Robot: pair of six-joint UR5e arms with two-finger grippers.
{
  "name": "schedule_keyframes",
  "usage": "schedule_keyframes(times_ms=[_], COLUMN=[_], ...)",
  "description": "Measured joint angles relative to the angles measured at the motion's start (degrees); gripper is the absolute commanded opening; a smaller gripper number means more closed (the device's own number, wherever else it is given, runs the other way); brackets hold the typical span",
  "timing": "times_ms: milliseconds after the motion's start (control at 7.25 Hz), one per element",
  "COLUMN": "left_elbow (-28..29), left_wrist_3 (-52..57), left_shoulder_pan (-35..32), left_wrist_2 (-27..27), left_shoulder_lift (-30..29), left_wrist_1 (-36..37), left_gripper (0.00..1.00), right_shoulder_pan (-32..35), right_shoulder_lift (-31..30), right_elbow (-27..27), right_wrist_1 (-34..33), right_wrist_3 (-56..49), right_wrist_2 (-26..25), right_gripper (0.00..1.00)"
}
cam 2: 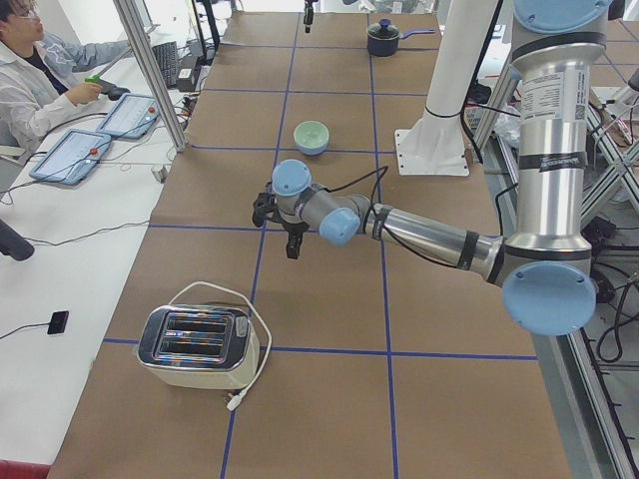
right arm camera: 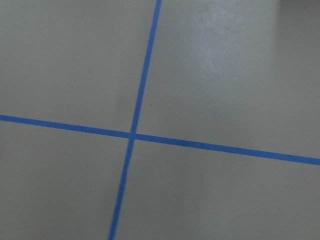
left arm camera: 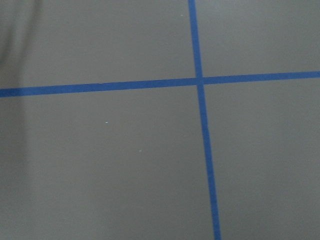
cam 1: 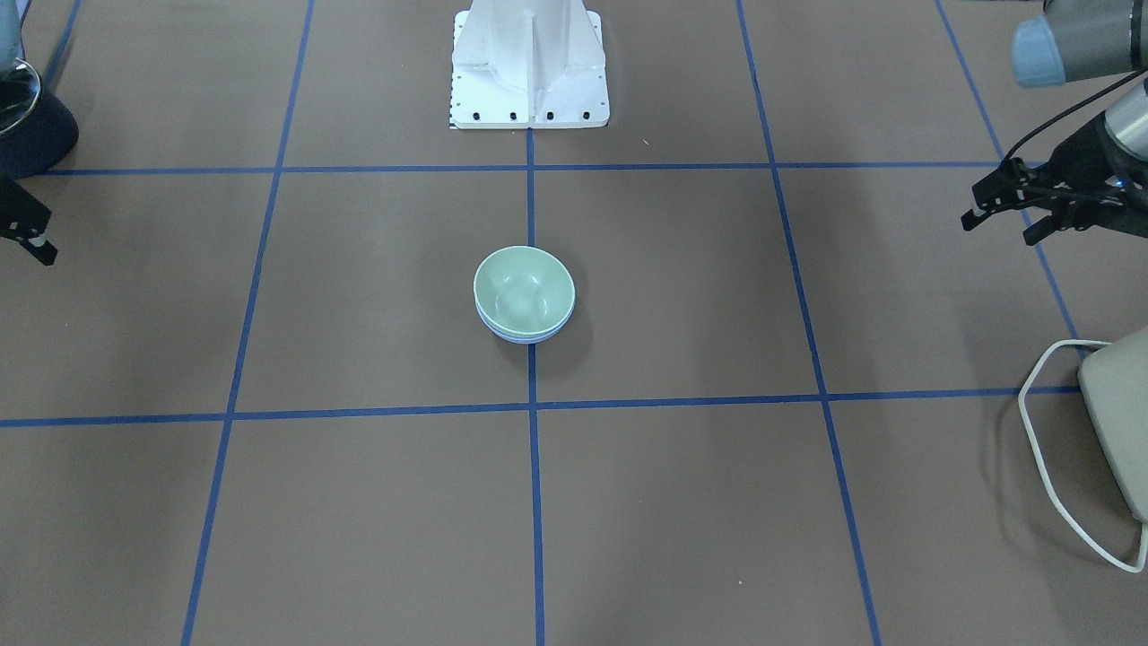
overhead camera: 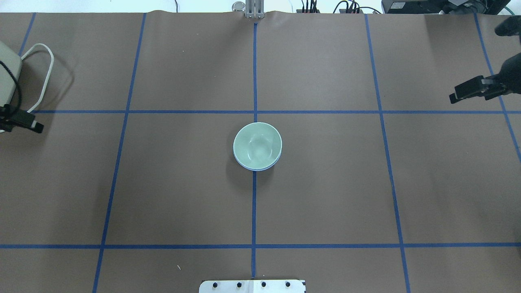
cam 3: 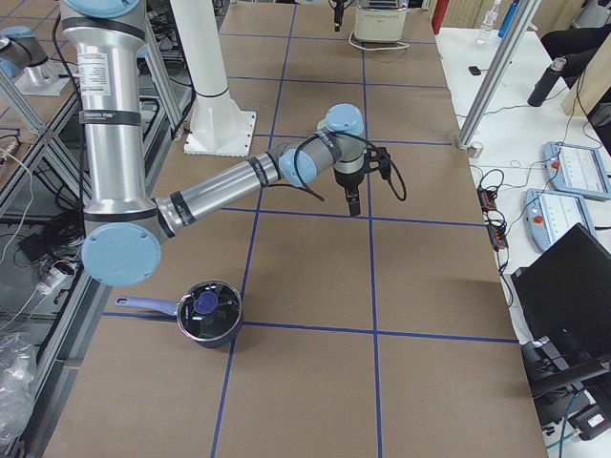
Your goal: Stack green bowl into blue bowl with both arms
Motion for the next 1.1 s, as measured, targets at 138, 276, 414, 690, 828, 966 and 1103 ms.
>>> schedule_keyframes(times_ms=[138, 276, 414, 690, 828, 966, 1103], left_elbow=[0.15, 0.7, 1.89, 4.89, 5.62, 5.84, 5.84], left_wrist_3=[4.49, 7.98, 10.82, 16.52, 20.63, 24.32, 26.56], left_shoulder_pan=[-2.56, -4.6, -6.16, -9.45, -12.3, -15.26, -17.18], left_wrist_2=[-0.32, -0.33, -0.28, -0.19, -0.15, -0.1, -0.08], left_shoulder_lift=[2.93, 4.88, 5.93, 6.56, 6.57, 6.56, 6.55], left_wrist_1=[0.0, 0.12, 0.37, 2.28, 5.41, 8.71, 11.01], left_gripper=[0.97, 0.97, 0.98, 0.98, 0.98, 0.98, 0.98], right_shoulder_pan=[2.51, 4.73, 6.73, 12.16, 15.16, 17.07, 18.03], right_shoulder_lift=[-3.09, -5.95, -8.84, -13.23, -14.23, -14.61, -14.53], right_elbow=[-0.09, -0.02, -0.08, -1.93, -3.57, -4.53, -4.64], right_wrist_1=[0.23, 0.4, 0.55, 0.59, 0.54, 0.51, 0.65], right_wrist_3=[-0.4, -1.44, -4.25, -12.88, -16.87, -18.82, -19.57], right_wrist_2=[-0.14, -0.04, 0.4, 1.33, 2.11, 3.22, 4.01], right_gripper=[1.0, 1.0, 1.0, 1.0, 1.0, 1.0, 1.0])
